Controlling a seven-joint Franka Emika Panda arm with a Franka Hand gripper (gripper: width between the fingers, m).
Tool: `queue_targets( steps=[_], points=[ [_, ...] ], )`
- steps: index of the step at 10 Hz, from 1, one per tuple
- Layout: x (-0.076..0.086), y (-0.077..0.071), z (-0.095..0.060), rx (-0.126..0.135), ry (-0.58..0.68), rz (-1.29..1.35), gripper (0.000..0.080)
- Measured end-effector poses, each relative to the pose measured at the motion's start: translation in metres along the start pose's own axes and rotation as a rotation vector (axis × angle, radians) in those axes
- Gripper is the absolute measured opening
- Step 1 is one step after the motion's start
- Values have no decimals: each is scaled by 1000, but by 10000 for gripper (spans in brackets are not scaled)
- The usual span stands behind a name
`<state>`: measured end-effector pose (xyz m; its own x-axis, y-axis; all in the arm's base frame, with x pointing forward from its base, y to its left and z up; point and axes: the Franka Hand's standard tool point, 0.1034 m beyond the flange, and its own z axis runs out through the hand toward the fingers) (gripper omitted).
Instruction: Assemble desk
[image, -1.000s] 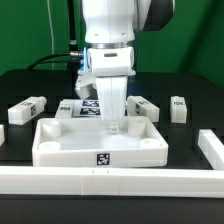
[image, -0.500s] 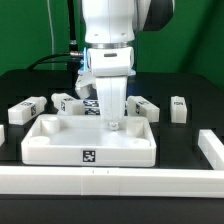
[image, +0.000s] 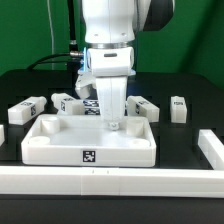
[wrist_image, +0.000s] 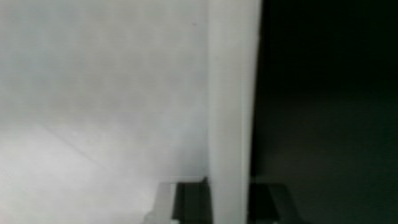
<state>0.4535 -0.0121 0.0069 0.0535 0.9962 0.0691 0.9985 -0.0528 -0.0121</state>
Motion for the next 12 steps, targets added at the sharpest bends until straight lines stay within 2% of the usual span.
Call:
queue_targets(
  steps=[1, 3, 5, 7, 9, 10, 12],
  points=[
    [4, 4, -1, 10, 1, -3, 58],
    [23, 17, 1, 13, 8, -4, 58],
    [37, 28, 3, 3, 15, -4, 58],
    [62, 44, 4, -8, 29, 16, 58],
    [80, 54, 5, -17, 37, 43, 58],
    [85, 57, 5, -17, 39, 38, 58],
    [80, 57, 5, -9, 37, 32, 58]
  ],
)
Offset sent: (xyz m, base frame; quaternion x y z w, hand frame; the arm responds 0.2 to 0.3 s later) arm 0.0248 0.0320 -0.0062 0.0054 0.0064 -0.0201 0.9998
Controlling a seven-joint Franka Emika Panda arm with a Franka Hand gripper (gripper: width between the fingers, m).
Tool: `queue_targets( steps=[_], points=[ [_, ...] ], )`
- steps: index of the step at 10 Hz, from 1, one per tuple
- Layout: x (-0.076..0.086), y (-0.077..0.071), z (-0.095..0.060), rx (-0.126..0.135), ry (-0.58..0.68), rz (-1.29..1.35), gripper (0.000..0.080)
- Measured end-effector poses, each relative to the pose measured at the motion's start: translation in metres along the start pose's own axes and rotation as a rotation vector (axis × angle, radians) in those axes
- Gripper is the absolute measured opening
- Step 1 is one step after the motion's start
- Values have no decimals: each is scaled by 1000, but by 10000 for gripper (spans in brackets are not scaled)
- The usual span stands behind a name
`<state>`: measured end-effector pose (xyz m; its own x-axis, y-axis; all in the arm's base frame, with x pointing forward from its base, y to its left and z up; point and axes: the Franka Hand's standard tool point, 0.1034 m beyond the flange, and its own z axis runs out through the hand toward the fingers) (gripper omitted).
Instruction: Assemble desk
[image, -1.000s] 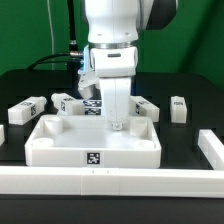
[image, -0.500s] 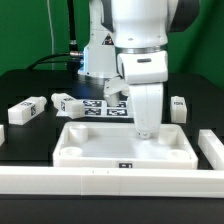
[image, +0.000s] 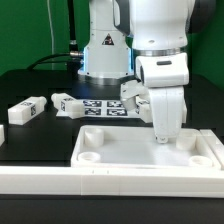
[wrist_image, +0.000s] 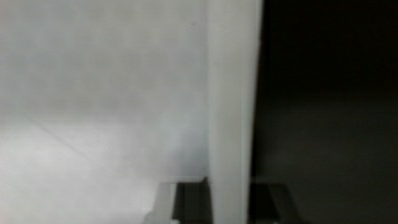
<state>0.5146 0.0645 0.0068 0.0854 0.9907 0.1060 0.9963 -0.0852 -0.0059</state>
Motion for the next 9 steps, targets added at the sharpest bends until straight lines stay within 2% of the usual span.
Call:
queue_targets(
  steps=[1, 2, 3, 4, 5, 6, 7, 9],
  points=[
    [0, 0, 0, 1, 0, 1, 58],
    [0, -1, 1, 2, 0, 2, 116],
    [0, -1, 1, 2, 0, 2, 298],
    [0, -1, 1, 2, 0, 3, 435],
    [0, -1, 1, 2, -1, 5, 435],
    [0, 1, -5, 0, -4, 32, 600],
    [2, 2, -16, -1, -11, 73, 634],
    [11, -2, -34, -22, -18, 159, 647]
  ],
)
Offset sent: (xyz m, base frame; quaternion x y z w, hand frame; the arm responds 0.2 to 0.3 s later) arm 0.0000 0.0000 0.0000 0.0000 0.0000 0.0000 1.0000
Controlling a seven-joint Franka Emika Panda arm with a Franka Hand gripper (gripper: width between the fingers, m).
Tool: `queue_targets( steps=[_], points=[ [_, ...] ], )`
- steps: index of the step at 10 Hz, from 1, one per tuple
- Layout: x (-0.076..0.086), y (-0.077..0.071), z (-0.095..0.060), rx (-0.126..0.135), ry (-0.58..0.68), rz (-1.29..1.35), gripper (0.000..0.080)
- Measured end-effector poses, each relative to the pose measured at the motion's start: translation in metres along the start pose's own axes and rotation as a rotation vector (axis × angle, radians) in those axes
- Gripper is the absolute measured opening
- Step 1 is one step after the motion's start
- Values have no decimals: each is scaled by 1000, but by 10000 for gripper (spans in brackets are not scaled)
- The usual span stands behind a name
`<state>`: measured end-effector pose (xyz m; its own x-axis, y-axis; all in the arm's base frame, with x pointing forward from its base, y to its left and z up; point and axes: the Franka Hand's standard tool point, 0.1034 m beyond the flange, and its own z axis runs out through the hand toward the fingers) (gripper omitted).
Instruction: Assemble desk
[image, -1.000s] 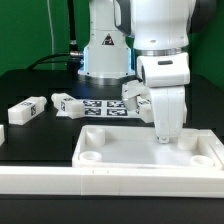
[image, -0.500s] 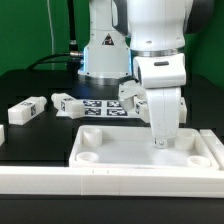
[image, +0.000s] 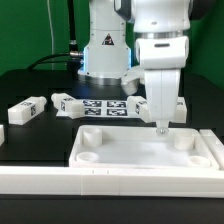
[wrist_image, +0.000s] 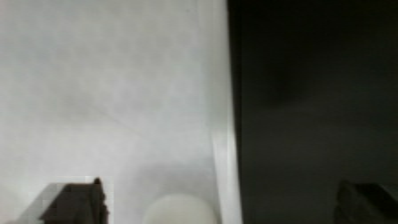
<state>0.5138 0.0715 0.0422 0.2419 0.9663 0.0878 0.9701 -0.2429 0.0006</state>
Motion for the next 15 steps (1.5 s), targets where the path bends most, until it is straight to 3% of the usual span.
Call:
queue_targets(
  steps=[2, 4, 8, 12, 15],
  points=[
    [12, -16, -20, -23, -6, 124, 649],
    [23, -26, -22, -43, 4, 137, 649],
    [19, -25, -21, -37, 2, 182, 649],
    [25, -53, -20, -24, 8, 705, 649],
    [25, -57, -15, -4, 19, 925, 649]
  ],
)
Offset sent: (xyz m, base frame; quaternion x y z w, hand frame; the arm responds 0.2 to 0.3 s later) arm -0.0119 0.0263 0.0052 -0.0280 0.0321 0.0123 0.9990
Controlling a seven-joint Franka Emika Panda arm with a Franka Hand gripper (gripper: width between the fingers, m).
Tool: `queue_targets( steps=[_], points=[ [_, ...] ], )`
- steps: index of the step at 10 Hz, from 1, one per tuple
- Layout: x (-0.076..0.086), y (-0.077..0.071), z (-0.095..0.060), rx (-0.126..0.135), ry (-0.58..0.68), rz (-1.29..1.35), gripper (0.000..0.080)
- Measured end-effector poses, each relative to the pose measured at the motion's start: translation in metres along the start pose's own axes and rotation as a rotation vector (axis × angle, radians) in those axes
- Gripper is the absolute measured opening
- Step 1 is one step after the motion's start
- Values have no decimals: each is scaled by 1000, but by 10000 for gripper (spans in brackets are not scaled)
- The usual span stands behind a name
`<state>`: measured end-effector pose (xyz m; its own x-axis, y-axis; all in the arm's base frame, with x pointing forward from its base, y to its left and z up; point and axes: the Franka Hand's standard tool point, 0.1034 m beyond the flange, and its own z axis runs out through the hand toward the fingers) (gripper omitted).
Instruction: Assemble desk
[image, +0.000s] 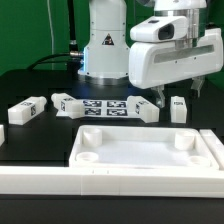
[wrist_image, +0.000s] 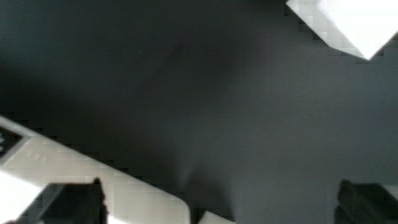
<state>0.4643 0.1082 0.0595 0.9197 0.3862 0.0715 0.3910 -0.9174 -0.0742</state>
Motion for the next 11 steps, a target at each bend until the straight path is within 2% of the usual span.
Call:
queue_targets(
  steps=[3, 4, 6, 7, 9, 11],
  points=[
    [0, -2, 0, 14, 2, 218, 649],
    [-6, -5, 2, 21, -4, 353, 649],
    [-16, -19, 8, 22, -26, 518, 649],
    [-19, -27, 11, 21, -26, 536, 649],
    [-19, -25, 11, 24, -40, 538, 649],
    [-22, -29, 13, 29, -77, 515, 649]
  ],
)
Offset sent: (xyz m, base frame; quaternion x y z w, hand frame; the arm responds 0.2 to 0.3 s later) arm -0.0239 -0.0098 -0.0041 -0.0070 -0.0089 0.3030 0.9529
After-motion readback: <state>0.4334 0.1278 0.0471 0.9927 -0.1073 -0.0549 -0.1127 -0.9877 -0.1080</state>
